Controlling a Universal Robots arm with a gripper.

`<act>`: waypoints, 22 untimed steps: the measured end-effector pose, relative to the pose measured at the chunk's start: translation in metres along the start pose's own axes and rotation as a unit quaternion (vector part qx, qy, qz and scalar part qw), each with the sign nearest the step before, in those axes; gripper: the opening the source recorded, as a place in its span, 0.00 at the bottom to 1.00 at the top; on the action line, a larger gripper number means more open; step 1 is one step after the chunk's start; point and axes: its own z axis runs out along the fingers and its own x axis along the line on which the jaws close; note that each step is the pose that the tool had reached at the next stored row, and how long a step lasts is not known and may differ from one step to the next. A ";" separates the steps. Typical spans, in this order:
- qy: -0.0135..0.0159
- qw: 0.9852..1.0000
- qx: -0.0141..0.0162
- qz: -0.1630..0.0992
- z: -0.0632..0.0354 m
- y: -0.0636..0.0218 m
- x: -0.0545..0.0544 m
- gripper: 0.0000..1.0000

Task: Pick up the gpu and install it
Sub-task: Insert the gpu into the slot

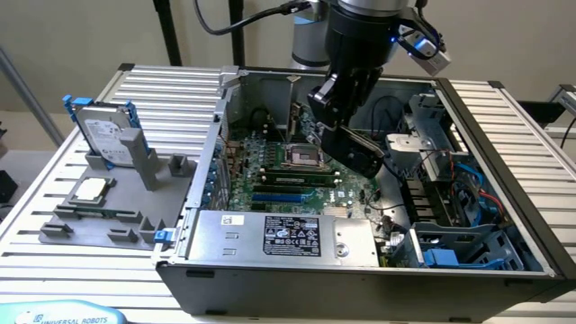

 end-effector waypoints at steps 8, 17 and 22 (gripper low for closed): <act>-0.003 0.997 0.002 -0.073 0.0080 0.0000 0.000 0.27; -0.010 0.988 0.000 -0.154 0.0166 -0.0001 0.000 0.27; -0.013 0.980 0.000 -0.199 0.0213 -0.0001 -0.001 0.27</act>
